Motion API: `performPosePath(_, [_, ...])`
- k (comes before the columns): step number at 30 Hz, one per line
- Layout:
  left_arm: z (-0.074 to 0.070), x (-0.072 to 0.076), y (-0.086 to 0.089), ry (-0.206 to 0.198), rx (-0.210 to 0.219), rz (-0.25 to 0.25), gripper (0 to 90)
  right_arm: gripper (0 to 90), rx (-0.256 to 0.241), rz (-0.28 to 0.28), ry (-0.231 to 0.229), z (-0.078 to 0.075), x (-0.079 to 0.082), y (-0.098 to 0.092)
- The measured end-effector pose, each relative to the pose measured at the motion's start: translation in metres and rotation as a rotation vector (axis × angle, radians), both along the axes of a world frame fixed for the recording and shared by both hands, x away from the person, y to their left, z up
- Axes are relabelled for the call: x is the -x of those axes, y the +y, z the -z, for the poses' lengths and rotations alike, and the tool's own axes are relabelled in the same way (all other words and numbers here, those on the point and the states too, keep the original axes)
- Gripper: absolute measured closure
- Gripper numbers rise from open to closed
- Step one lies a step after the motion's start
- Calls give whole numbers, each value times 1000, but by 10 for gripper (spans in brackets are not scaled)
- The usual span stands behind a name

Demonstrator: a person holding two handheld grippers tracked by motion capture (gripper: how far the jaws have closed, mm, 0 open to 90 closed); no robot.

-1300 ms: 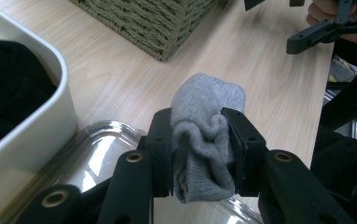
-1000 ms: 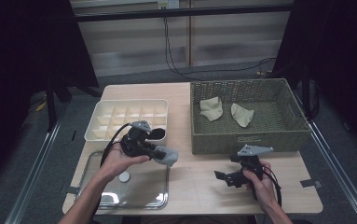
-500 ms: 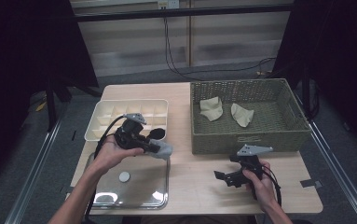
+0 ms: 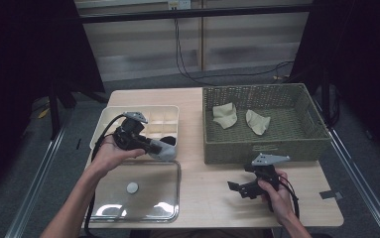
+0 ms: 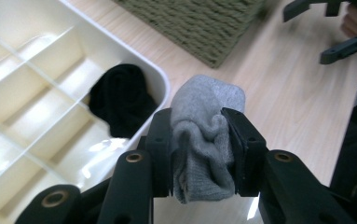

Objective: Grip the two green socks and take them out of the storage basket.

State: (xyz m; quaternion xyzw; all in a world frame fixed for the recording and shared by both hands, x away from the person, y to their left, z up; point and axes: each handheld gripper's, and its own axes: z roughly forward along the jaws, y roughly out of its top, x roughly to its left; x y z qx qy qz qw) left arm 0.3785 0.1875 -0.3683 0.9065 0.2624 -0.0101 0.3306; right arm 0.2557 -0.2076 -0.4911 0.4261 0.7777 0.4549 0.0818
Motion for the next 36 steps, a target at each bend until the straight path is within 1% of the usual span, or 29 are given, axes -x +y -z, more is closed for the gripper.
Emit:
performPosePath(2, [-1,-3,2,-1,-11,-5,656,33,4,1,-2,0,0,0])
performPosePath(4, [-3,-6,5,-1,-11,-17,656,33,8,0,-2,-1,1,1])
performPosePath(5, [-4,-9,7,-2,-27,-15,656,32,7,-4,-1,-1,1,1])
performPosePath(7, [-4,-11,9,0,-18,-31,657,32,6,-4,-1,-1,1,1])
performPosePath(8, [-5,-13,10,-2,-32,-31,657,32,7,-5,-1,-1,1,1])
performPosePath(10, [-6,-18,13,-8,-62,-15,656,32,8,-3,-1,0,1,1])
performPosePath(11, [-6,-19,13,0,-49,-36,657,32,9,-2,-2,0,0,1])
performPosePath(12, [-7,-21,15,-3,-50,-33,656,32,7,-1,-1,0,0,1])
performPosePath(13, [-8,-22,16,-7,-62,-27,656,32,6,-3,-1,0,-1,1])
performPosePath(15, [-8,-25,17,-5,-59,-45,656,32,4,-3,0,0,-1,1])
performPosePath(16, [-8,-27,18,-6,-71,-41,656,32,3,-2,0,0,0,1])
performPosePath(17, [-8,-28,18,-5,-70,-48,656,31,1,-1,4,0,0,1])
performPosePath(18, [-8,-32,20,-4,-80,-46,656,31,0,-2,4,0,0,1])
performPosePath(19, [-8,-33,20,-4,-80,-60,656,31,-2,-3,7,0,0,1])
performPosePath(21, [-8,-37,22,1,-87,-63,655,31,-4,-5,7,0,-1,1])
performPosePath(22, [-7,-39,22,-1,-81,-85,656,31,-2,-6,7,0,-1,1])
performPosePath(23, [-7,-40,23,-3,-91,-77,655,31,-2,-3,9,0,-1,0])
performPosePath(24, [-7,-42,23,3,-93,-78,655,31,-4,0,10,0,-1,1])
performPosePath(25, [-5,-43,23,8,-84,-88,655,31,-5,1,10,0,-2,0])
performPosePath(26, [-4,-45,24,9,-97,-82,655,31,-5,2,10,0,-2,0])
performPosePath(27, [-2,-46,24,19,-97,-94,655,31,-5,2,10,0,-1,0])
performPosePath(28, [-1,-48,24,20,-117,-91,655,31,-6,0,8,1,-1,0])
performPosePath(29, [0,-48,23,14,-116,-98,655,31,-6,0,8,1,-1,0])
performPosePath(31, [0,-51,25,18,-104,-100,654,31,-7,0,8,0,-1,1])
performPosePath(32, [0,-53,26,20,-116,-92,654,31,-7,0,8,0,-1,1])
performPosePath(35, [7,-56,25,27,-122,-118,654,31,-5,2,13,0,-1,1])
performPosePath(36, [8,-58,25,33,-126,-115,654,31,-4,0,13,1,-1,1])
